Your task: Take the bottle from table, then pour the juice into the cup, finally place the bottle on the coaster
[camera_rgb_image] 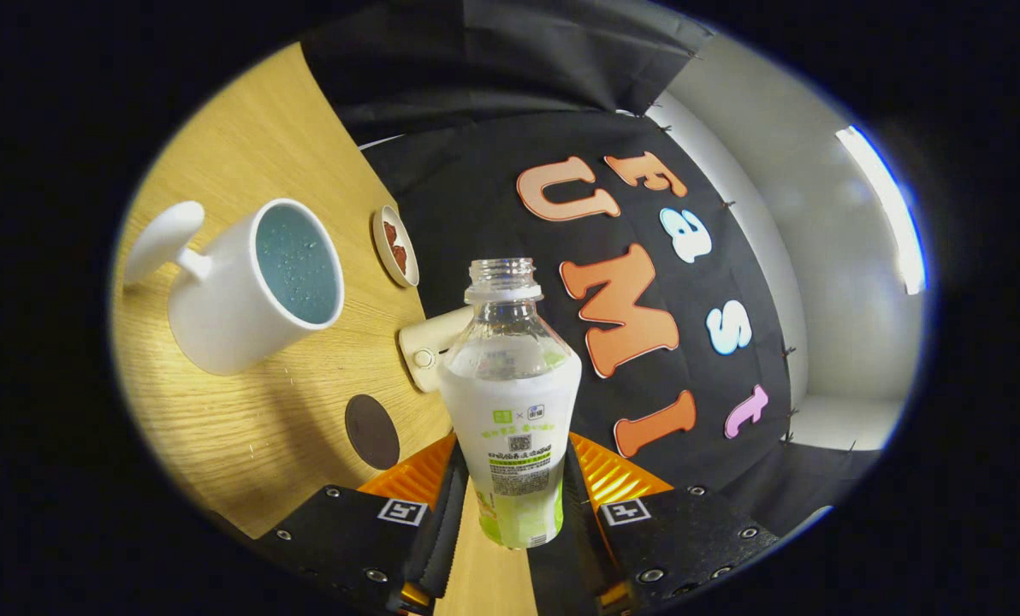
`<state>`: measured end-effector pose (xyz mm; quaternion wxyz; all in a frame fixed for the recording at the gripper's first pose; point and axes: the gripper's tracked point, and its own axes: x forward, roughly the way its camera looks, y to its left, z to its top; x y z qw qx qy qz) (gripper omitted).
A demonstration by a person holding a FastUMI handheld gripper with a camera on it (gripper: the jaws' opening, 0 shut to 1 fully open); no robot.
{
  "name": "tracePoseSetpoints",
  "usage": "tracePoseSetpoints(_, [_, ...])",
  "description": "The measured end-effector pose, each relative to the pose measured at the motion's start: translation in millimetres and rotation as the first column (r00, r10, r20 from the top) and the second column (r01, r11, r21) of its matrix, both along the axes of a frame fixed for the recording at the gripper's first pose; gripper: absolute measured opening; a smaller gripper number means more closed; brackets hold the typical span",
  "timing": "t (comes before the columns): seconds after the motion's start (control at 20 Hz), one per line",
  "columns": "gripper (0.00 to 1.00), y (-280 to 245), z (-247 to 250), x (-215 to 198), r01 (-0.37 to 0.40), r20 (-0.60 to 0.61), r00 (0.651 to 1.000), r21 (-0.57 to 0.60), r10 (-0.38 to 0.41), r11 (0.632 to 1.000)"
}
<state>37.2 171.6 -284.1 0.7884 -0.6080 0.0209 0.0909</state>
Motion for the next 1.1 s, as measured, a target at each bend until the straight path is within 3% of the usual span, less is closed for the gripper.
tracePoseSetpoints(0.75, [0.59,18.4,-5.4,-5.7,-0.109,0.053,0.99,-0.278,0.129,0.954])
tracePoseSetpoints(1.1, [0.59,16.0,-0.7,0.5,-0.113,0.075,0.987,-0.323,0.144,0.94])
